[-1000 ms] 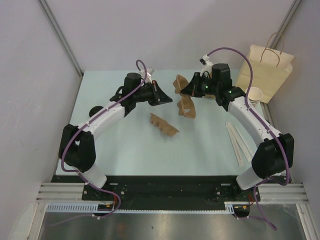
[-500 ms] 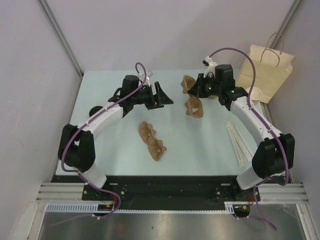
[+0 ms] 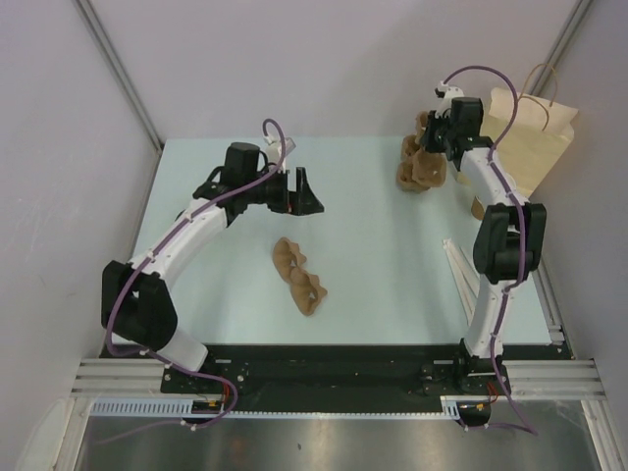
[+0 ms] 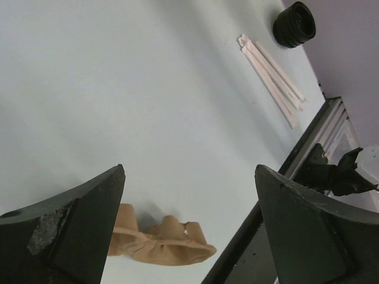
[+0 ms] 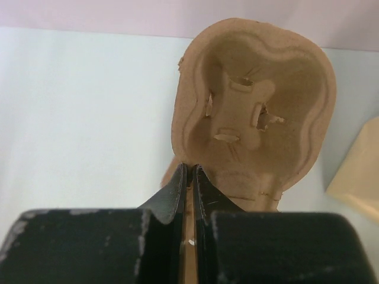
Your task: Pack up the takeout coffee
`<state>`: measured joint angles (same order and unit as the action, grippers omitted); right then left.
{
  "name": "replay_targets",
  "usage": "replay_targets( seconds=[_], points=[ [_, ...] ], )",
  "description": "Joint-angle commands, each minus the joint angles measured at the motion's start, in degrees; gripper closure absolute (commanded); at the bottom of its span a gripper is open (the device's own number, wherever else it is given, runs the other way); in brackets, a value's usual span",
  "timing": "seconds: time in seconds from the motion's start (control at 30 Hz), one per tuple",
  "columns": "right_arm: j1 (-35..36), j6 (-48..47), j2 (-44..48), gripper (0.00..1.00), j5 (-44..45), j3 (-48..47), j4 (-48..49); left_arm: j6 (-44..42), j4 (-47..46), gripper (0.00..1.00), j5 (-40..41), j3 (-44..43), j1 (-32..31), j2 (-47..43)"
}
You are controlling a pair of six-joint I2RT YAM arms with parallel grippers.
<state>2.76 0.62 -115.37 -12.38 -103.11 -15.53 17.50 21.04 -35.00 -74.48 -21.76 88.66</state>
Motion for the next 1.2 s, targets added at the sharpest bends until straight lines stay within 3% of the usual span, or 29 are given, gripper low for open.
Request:
replay_targets(
  seconds=[0.0, 0.23, 0.57, 0.67, 0.7, 0.73, 0.83, 1.0, 1.17],
  points=[
    [0.0, -1.8, -6.9, 1.0, 2.8, -9.1, 1.9, -4.8, 2.5, 0.04, 2.0, -1.6, 2.2, -2.8],
    [0.3, -0.9, -16.9, 1.0, 4.8, -20.6, -1.9, -5.1, 3.2, 0.04, 3.6, -0.7, 4.0, -3.2],
    [1.5, 0.5, -20.9, 1.0, 6.9, -23.1, -8.8, -4.7, 3.7, 0.04, 4.6, -0.1, 4.9, -2.6],
    [1.9, 2.0, -21.4, 0.58, 5.5, -25.3, -12.1, -4.7, 4.1, 0.04, 4.3, -0.3, 5.0, -2.4],
    [2.0, 2.6, -20.9, 0.38, 4.7, -25.3, -12.3, -4.8, 4.3, 0.04, 4.5, -0.4, 5.1, -2.5],
    [2.1, 2.9, -20.2, 0.33, 4.0, -25.3, -12.4, -4.9, 4.5, 0.04, 4.3, -0.5, 5.3, -2.7],
    [2.2, 4.3, -16.1, 0.24, -1.0, -25.0, -13.6, -5.1, 4.9, 0.04, 3.5, -0.6, 6.3, -3.8],
    [4.7, 3.7, -6.2, 0.22, -12.1, -20.7, -16.3, -6.1, 4.7, 0.03, 0.3, 1.4, 8.6, -7.7],
    [12.4, -1.8, 4.4, 0.24, -22.0, -6.1, -22.6, -6.8, 3.7, 0.01, -1.9, 5.9, 13.3, -13.5]
  ],
)
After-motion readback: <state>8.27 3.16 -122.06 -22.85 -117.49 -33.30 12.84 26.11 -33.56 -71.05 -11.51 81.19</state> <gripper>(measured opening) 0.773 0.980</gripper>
